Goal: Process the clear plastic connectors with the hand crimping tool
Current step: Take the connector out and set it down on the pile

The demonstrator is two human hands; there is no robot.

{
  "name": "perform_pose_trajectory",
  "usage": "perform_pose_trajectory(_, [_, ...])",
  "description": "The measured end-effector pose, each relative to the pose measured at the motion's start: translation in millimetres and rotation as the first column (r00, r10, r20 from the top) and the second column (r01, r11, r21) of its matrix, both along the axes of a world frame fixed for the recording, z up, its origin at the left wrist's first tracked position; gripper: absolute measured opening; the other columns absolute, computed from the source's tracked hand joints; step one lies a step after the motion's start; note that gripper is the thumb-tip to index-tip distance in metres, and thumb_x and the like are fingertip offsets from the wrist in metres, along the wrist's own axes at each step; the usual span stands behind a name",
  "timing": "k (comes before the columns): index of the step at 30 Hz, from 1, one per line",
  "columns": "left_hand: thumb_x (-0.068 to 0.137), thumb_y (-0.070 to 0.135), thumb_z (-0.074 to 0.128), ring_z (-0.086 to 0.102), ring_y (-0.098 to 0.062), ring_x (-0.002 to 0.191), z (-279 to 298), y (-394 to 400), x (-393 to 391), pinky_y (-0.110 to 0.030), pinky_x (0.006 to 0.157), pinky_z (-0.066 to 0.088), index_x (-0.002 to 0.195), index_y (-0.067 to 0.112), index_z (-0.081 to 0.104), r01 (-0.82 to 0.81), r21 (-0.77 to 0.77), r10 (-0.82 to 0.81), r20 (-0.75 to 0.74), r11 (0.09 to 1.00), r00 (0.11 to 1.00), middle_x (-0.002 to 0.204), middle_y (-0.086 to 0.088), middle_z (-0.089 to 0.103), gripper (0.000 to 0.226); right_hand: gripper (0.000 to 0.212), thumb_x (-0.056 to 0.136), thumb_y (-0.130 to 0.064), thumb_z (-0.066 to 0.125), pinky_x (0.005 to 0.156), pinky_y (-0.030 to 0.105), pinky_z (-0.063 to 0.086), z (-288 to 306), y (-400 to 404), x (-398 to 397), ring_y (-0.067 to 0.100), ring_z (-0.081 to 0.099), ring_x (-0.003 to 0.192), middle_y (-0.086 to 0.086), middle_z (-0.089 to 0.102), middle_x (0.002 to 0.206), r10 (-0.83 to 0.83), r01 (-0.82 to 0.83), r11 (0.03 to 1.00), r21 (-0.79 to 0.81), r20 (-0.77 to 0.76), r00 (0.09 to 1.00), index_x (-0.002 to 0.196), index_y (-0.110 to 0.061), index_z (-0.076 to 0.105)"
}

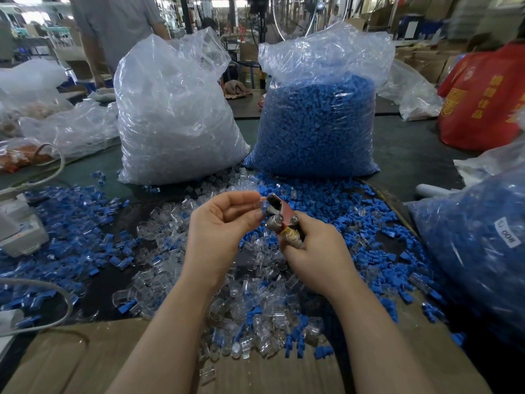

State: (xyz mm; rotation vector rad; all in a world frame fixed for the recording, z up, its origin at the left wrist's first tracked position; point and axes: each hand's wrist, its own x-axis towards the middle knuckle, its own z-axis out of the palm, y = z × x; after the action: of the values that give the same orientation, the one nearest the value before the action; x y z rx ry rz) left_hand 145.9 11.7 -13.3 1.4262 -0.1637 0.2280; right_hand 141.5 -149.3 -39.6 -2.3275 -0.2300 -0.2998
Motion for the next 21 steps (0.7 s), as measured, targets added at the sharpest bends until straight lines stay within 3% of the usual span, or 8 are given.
perform_pose_trajectory(8, [0.078,-0.004,0.072,0.074,-0.014,0.086,-2,1,0,-0.018,0.071,0.056,0.099,0.008,0.071,0.02,-0.019,-0.02,-0.017,1.0,1.0,0.09,-0.005,0.077,0.024,0.003,0.081,-0.022,0.054,0.055,0.034,0.04,1,0,-1,0.026,0.053,0.065,-0.004,0.057,0.064,-0.014,0.017,0.995,-0.098,0.026,1.0,0.082,-0.025,0.054])
perform_pose_trajectory(16, [0.073,0.007,0.074,0.072,-0.013,0.088,-3,7,3,-0.02,0.075,0.056,0.105,0.009,0.07,0.035,-0.021,-0.035,-0.036,0.999,0.999,0.093,-0.004,0.077,0.033,0.01,0.077,-0.03,0.051,0.05,0.029,0.033,1,3,-1,0.016,0.052,0.062,-0.008,0.054,0.065,-0.002,0.013,0.989,-0.148,0.069,0.998,0.086,-0.028,0.052])
perform_pose_trajectory(18, [0.07,0.01,0.072,0.072,-0.013,0.089,-3,13,6,-0.021,0.077,0.057,0.106,0.01,0.07,0.01,-0.098,-0.017,-0.072,0.995,0.997,0.094,-0.005,0.076,0.036,0.01,0.073,-0.033,0.048,0.049,0.028,0.027,1,4,-1,0.014,0.049,0.06,-0.009,0.052,0.065,0.0,0.012,0.99,-0.141,0.084,0.996,0.082,-0.029,0.047])
perform_pose_trajectory(20, [0.076,0.009,0.068,0.072,-0.012,0.084,-1,29,10,-0.021,0.077,0.058,0.105,0.01,0.069,-0.061,-0.312,0.009,-0.166,0.948,0.986,0.09,-0.004,0.076,0.03,0.009,0.073,-0.034,0.048,0.048,0.028,0.024,1,3,-2,0.01,0.046,0.057,-0.008,0.051,0.062,-0.022,0.035,0.991,-0.126,0.101,0.995,0.073,-0.03,0.039])
perform_pose_trajectory(21, [0.082,0.008,0.064,0.072,-0.01,0.08,1,39,11,-0.021,0.076,0.058,0.104,0.008,0.069,-0.114,-0.454,0.012,-0.223,0.884,0.975,0.086,-0.004,0.075,0.023,0.013,0.074,-0.033,0.05,0.047,0.028,0.024,0,3,-2,0.009,0.045,0.055,-0.008,0.05,0.06,-0.032,0.044,0.993,-0.113,0.11,0.993,0.071,-0.03,0.038])
